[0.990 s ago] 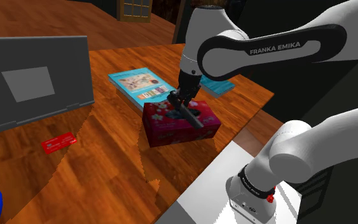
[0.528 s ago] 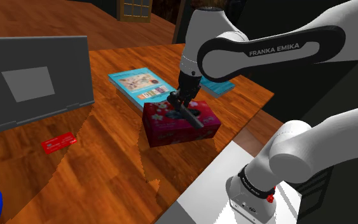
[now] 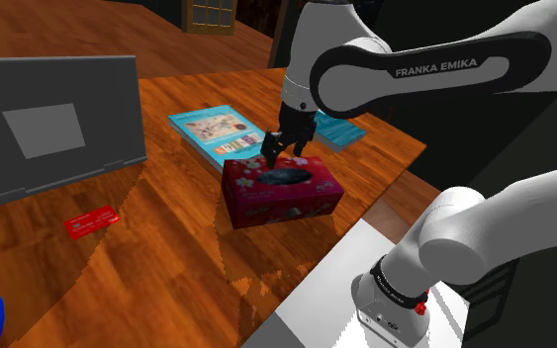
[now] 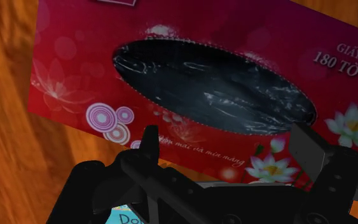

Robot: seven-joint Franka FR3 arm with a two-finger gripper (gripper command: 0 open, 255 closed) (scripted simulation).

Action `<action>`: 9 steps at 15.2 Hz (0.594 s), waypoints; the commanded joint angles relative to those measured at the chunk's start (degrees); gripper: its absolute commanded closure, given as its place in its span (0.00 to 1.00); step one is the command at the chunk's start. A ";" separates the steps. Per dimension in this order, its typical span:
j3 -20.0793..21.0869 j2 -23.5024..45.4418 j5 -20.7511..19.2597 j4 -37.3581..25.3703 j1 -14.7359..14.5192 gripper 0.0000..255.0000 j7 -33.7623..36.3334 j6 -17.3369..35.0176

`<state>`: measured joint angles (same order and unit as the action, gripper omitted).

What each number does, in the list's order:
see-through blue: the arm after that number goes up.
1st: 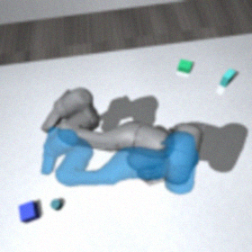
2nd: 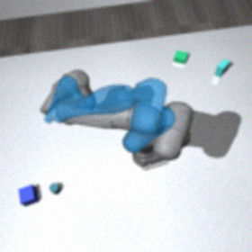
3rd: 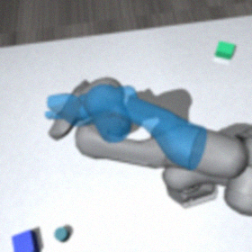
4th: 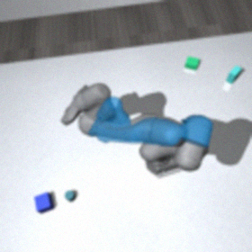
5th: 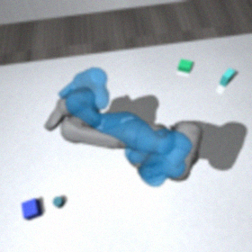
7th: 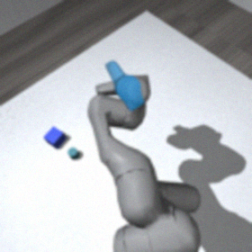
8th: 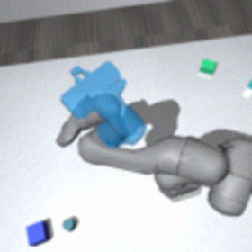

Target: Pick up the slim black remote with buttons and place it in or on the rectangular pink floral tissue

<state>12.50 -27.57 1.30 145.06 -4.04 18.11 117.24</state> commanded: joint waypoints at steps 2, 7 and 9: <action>-0.29 -1.34 0.06 -3.81 -0.07 0.00 -0.25 -5.24; -0.29 -1.34 0.06 -3.81 -0.07 0.00 -0.25 -5.24; -0.29 -1.34 0.06 -3.81 -0.07 0.00 -0.25 -5.24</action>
<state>12.22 -28.90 1.36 141.26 -4.11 17.86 112.02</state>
